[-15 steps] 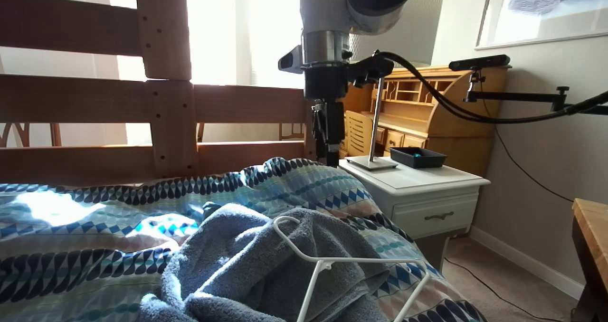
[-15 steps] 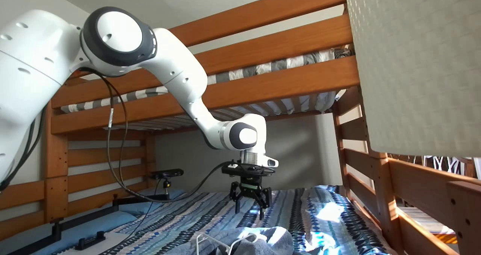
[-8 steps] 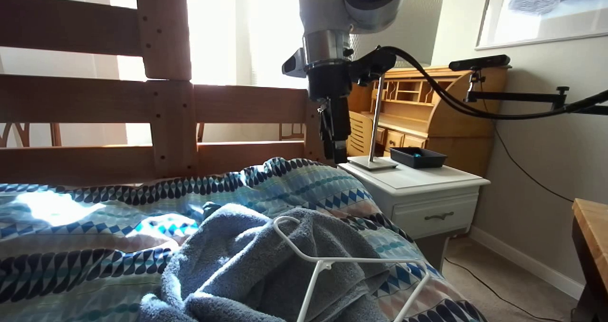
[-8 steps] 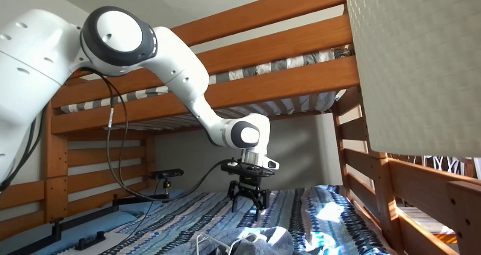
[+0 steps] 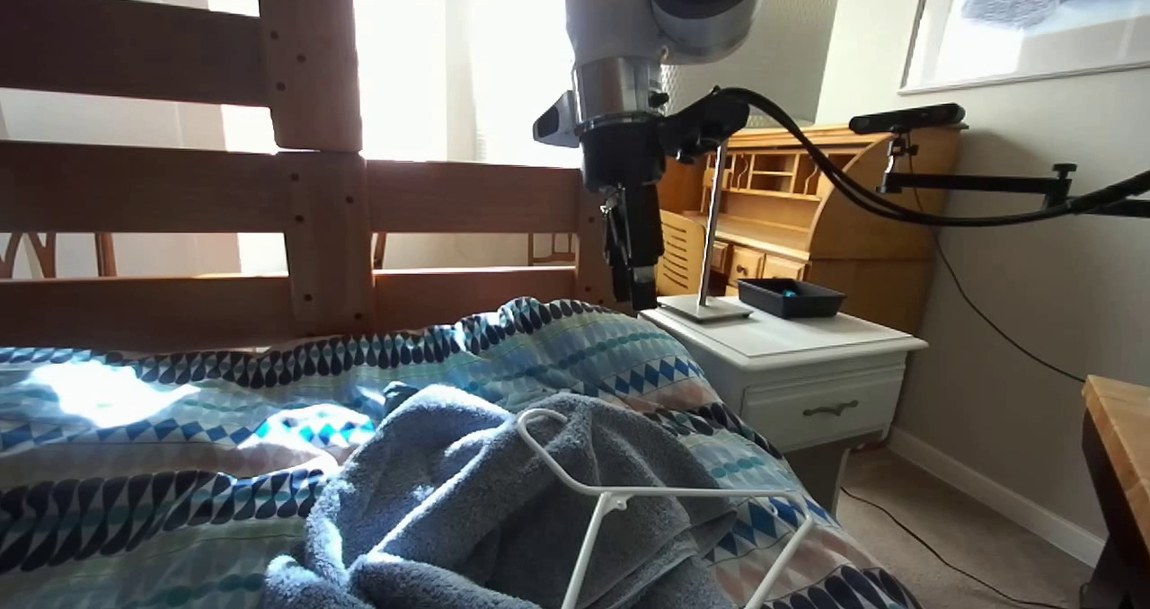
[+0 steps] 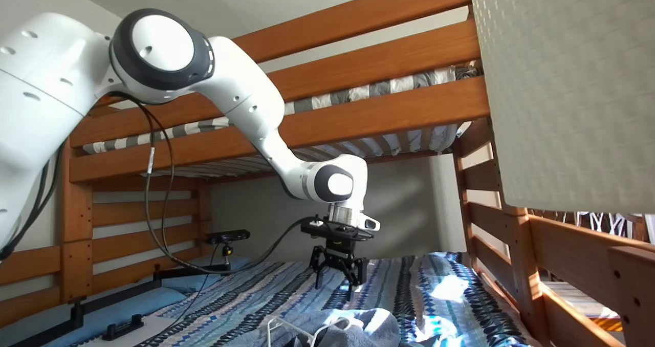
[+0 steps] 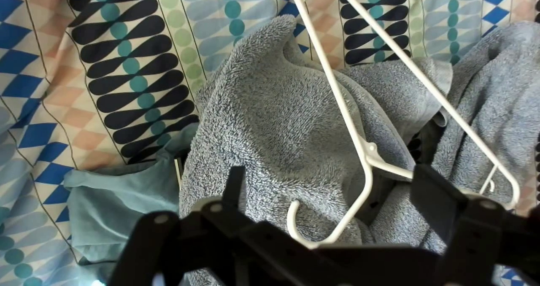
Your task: Put the white coat hanger on the blue towel
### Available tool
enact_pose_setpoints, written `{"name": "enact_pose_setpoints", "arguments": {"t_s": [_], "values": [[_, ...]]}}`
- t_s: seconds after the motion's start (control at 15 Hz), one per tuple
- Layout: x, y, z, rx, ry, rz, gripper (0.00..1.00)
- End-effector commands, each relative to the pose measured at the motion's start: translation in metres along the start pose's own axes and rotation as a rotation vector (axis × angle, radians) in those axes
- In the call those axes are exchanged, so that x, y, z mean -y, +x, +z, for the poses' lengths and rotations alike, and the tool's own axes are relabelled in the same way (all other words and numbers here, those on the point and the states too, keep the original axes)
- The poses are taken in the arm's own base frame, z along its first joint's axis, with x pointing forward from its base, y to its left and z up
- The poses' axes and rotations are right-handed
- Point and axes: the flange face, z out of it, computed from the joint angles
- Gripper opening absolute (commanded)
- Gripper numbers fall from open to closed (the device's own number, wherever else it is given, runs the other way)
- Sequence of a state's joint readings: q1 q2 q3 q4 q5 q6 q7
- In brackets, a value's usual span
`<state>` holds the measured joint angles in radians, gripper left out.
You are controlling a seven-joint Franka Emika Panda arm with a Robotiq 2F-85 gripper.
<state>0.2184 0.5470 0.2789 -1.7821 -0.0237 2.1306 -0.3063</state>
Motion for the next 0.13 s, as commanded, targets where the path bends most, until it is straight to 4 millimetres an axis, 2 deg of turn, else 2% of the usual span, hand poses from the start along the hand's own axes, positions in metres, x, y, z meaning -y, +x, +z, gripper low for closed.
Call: {"name": "enact_pose_setpoints", "arguments": {"t_s": [0.0,0.07], "values": [[0.0002,0.0006,-0.0002,0.001,0.0,0.0,1.0],[0.0002,0.0006,-0.0002,0.001,0.0,0.0,1.0]]}}
